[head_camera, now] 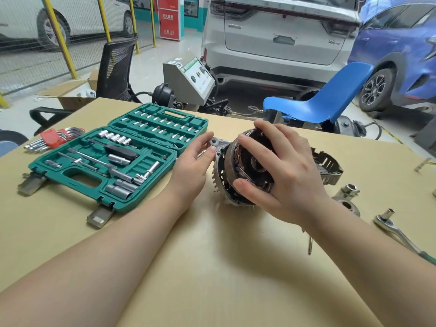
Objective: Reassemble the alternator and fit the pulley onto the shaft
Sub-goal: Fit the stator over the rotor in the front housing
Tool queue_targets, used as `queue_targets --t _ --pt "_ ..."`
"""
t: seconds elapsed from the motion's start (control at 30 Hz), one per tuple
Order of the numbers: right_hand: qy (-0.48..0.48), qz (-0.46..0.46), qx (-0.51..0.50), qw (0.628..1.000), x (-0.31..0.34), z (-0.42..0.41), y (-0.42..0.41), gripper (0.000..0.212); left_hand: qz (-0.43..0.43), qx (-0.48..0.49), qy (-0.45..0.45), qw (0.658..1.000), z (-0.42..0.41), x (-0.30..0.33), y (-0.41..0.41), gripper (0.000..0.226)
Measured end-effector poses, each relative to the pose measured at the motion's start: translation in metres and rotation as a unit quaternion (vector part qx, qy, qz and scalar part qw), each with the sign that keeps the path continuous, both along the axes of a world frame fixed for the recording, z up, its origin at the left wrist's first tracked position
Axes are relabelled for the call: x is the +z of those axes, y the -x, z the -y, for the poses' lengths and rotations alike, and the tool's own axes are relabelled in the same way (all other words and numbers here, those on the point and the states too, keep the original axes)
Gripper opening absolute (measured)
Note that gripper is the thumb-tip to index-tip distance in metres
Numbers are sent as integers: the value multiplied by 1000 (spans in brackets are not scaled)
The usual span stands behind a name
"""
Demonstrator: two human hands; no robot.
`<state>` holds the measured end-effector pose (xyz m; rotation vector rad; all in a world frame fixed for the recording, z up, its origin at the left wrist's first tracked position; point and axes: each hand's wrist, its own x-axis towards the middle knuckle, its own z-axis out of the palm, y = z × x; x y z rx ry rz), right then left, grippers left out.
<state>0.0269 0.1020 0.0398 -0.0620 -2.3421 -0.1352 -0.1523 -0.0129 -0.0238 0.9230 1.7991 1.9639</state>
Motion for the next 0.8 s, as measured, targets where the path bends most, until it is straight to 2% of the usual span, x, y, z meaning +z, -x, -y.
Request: queue_targets --t 0.4,0.6,0.8 --pt "-77 25 55 995 1 -13 4 64 10 -3 -2 1000 3 2 -1 54" --pt "-9 8 23 1000 -6 -7 7 66 16 -3 3 1000 3 -3 4 40" --pt "0 15 26 1000 -8 -8 8 69 20 1 6 1000 2 -3 5 38"
